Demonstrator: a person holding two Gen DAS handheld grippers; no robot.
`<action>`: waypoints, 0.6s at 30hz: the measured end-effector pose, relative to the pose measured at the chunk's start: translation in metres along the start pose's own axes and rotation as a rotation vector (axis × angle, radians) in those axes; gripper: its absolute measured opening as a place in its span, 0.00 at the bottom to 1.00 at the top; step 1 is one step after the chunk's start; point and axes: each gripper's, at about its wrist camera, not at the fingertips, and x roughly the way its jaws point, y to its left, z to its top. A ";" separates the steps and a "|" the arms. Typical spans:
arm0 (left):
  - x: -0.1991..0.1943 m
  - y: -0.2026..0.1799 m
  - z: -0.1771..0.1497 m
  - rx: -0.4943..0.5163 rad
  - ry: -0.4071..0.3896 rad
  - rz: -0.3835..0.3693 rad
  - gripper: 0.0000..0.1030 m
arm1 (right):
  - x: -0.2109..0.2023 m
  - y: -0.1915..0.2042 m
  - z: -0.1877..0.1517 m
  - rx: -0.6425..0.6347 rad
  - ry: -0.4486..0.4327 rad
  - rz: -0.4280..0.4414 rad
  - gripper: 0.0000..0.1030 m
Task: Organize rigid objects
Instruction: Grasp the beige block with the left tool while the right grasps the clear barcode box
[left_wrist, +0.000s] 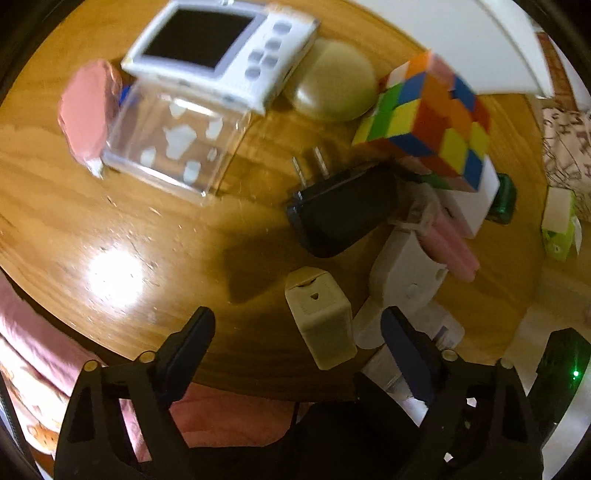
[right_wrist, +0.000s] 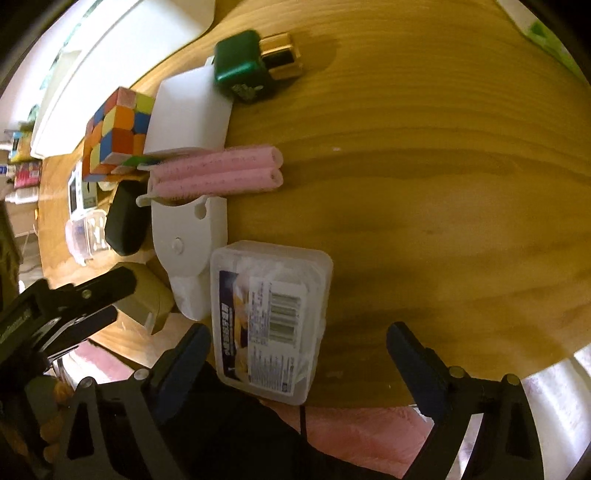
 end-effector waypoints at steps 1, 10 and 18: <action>0.002 0.002 0.000 -0.008 0.008 0.001 0.84 | 0.002 0.002 0.003 -0.014 0.013 -0.001 0.94; 0.000 -0.002 0.009 -0.045 0.014 0.013 0.54 | 0.016 0.016 0.018 -0.110 0.092 -0.025 0.88; 0.001 -0.016 0.021 -0.069 0.033 0.001 0.28 | 0.014 0.024 0.037 -0.147 0.079 -0.051 0.75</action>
